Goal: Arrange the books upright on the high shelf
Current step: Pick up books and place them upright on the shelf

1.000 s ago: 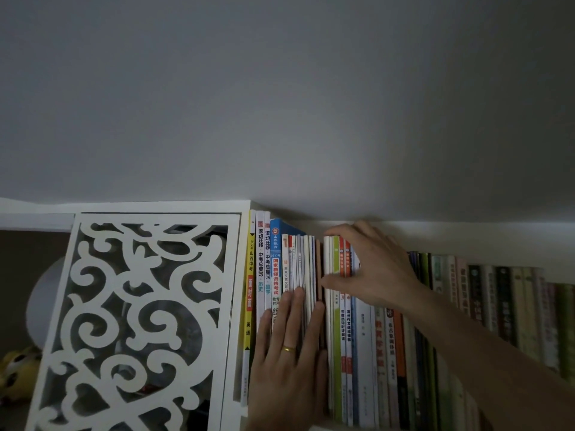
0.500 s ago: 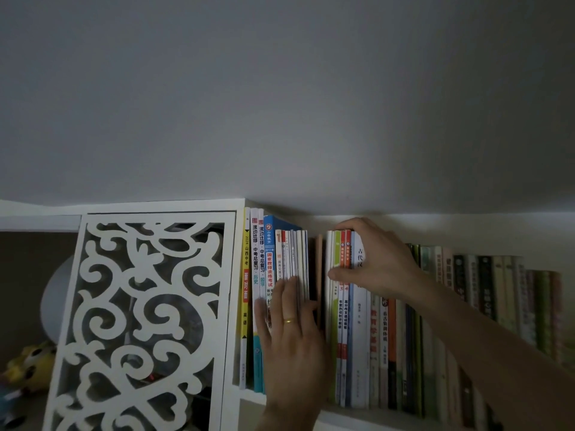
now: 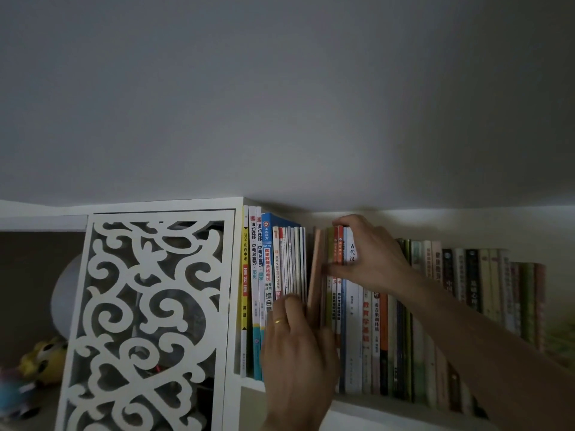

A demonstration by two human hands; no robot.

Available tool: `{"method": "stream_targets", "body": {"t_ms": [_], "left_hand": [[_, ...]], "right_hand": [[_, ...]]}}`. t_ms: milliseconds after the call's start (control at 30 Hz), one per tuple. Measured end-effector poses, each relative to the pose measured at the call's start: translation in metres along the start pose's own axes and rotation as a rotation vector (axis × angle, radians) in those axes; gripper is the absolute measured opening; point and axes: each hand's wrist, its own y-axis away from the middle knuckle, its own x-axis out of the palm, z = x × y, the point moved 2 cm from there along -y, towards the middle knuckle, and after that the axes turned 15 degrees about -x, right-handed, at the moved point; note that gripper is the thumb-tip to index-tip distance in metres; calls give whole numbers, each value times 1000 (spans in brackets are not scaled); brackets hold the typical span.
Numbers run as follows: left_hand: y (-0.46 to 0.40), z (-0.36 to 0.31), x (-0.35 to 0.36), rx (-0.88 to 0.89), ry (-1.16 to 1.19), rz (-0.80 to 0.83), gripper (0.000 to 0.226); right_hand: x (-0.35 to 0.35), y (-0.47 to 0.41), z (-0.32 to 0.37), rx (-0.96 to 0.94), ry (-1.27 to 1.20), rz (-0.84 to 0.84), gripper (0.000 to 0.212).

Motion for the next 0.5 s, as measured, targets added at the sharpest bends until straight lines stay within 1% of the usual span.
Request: {"method": "stream_targets", "body": {"t_ms": [33, 67, 133, 167, 200, 233, 267, 333, 400, 500], "left_hand": [[3, -1, 0, -27, 11, 16, 18], [5, -1, 1, -40, 9, 57, 20], [7, 0, 1, -46, -64, 129, 37], [7, 0, -2, -38, -108, 149, 44], [7, 2, -8, -15, -121, 162, 50], [9, 4, -16, 10, -104, 163, 62], [12, 8, -24, 20, -90, 157, 74], [20, 16, -38, 45, -112, 116, 86], [23, 21, -48, 92, -107, 97, 90], [22, 20, -53, 130, -119, 28, 92]], "right_hand": [[0, 0, 1, -7, 14, 18, 92], [0, 1, 2, -11, 36, 35, 96], [4, 11, 6, -1, 134, 15, 108], [5, 21, 9, 26, 210, -48, 110], [7, 34, 13, 71, 272, -137, 108], [10, 49, 16, 124, 303, -229, 104], [14, 65, 19, 168, 297, -304, 100], [29, 93, 33, 213, 252, -375, 90], [51, 109, 48, 200, 230, -361, 80], [76, 110, 62, 155, 151, -293, 82]]}}
